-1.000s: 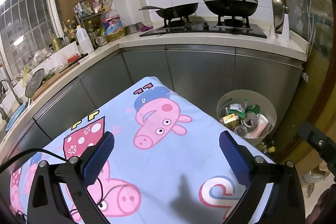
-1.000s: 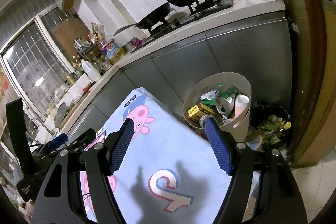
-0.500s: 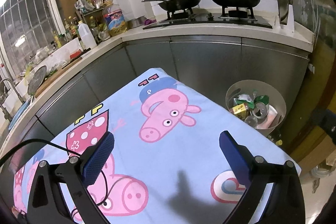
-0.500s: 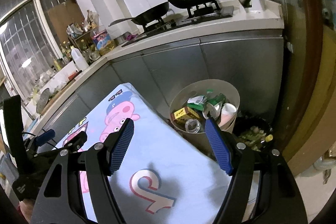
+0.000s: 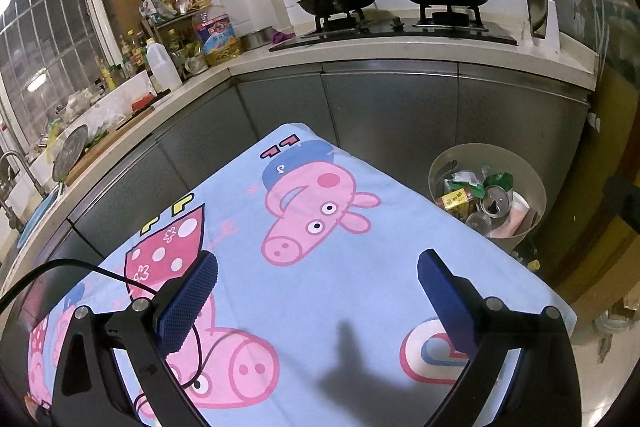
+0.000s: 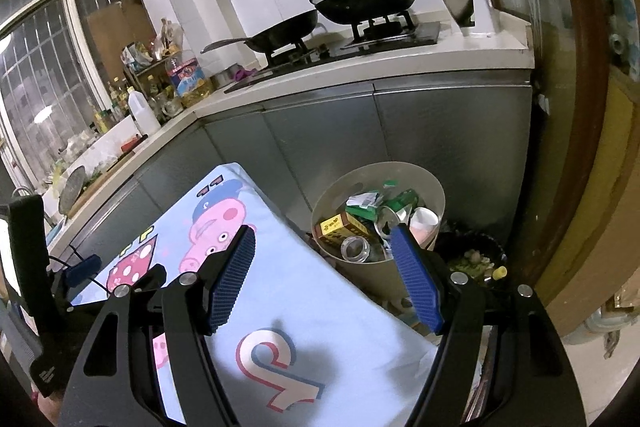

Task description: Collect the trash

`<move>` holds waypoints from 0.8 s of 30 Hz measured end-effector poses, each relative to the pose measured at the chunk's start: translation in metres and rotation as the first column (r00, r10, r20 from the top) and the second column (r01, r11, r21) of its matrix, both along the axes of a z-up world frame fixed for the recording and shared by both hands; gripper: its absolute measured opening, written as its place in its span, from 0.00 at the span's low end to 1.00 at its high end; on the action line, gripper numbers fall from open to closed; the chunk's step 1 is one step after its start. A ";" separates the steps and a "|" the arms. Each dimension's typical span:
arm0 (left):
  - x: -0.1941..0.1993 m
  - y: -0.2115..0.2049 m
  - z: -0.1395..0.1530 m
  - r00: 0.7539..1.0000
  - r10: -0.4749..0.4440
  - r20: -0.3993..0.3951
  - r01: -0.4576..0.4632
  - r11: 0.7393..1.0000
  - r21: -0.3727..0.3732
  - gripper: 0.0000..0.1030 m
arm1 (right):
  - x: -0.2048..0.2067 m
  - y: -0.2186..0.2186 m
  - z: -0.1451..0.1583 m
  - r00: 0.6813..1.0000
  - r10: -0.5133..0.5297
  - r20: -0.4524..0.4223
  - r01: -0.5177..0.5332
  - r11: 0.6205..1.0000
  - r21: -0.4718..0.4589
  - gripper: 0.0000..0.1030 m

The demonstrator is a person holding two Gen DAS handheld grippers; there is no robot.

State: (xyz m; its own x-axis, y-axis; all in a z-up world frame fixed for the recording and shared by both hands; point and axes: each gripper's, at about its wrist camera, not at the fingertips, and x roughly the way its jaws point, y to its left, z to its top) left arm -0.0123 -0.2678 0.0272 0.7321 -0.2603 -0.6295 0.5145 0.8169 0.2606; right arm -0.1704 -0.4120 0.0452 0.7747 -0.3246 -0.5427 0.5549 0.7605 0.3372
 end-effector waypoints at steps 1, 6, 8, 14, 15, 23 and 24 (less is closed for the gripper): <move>0.000 0.000 0.000 1.000 0.001 0.000 -0.001 1.000 0.000 0.97 | 0.000 0.001 0.000 1.000 -0.002 0.000 0.002 1.000 -0.002 0.68; 0.000 0.000 0.000 1.000 0.002 0.002 -0.002 1.000 0.002 0.97 | 0.000 0.000 0.000 1.000 -0.004 -0.004 0.003 1.000 -0.004 0.68; 0.000 0.000 -0.001 1.000 0.003 0.002 -0.003 1.000 0.002 0.97 | 0.001 0.001 0.000 1.000 -0.004 -0.005 0.004 1.000 -0.006 0.68; 0.001 0.004 -0.005 1.000 0.007 0.002 -0.007 1.000 0.004 0.97 | 0.004 0.004 -0.001 1.000 -0.010 -0.014 0.010 1.000 -0.017 0.68; 0.002 0.004 -0.004 1.000 0.008 0.003 -0.008 1.000 0.003 0.97 | 0.005 0.004 -0.001 1.000 -0.011 -0.016 0.010 1.000 -0.019 0.68; 0.002 0.006 -0.004 1.000 0.008 0.003 -0.008 1.000 -0.001 0.97 | 0.006 0.005 -0.002 1.000 -0.007 -0.016 0.007 1.000 -0.014 0.68; 0.002 0.005 -0.004 1.000 0.008 0.003 -0.008 1.000 0.001 0.97 | 0.006 0.005 -0.002 1.000 -0.006 -0.016 0.006 1.000 -0.013 0.68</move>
State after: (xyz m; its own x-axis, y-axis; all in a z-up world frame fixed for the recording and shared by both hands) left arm -0.0100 -0.2629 0.0234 0.7358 -0.2538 -0.6278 0.5073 0.8208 0.2627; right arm -0.1640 -0.4071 0.0428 0.7636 -0.3366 -0.5510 0.5651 0.7611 0.3183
